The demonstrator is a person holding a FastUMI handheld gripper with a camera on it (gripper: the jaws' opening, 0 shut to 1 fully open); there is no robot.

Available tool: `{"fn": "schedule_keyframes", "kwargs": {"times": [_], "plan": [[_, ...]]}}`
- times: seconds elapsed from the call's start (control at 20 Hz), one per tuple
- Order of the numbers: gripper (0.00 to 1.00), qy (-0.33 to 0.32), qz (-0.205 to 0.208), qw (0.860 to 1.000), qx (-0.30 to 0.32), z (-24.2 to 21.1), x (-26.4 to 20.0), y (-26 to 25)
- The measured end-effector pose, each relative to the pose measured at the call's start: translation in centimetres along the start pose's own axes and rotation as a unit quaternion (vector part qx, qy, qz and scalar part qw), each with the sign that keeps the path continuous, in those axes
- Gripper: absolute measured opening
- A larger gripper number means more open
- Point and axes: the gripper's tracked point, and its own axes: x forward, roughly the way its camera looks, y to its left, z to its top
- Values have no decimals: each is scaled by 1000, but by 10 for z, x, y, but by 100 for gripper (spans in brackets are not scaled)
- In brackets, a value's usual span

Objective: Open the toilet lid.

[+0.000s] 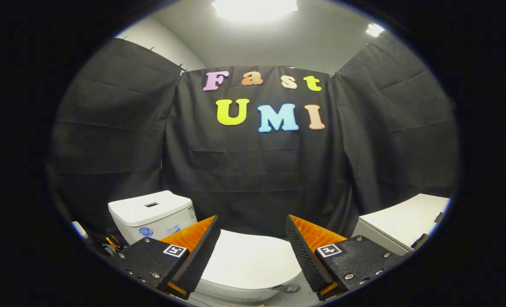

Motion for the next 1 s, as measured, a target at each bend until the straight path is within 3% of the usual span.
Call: {"fn": "schedule_keyframes", "kwargs": {"times": [0.45, 0.7, 1.0], "plan": [[95, 18, 8, 1000, 15, -13, 5, 3], [95, 21, 14, 996, 83, -19, 6, 0], [96, 41, -11, 982, 183, -44, 4, -26]]}}
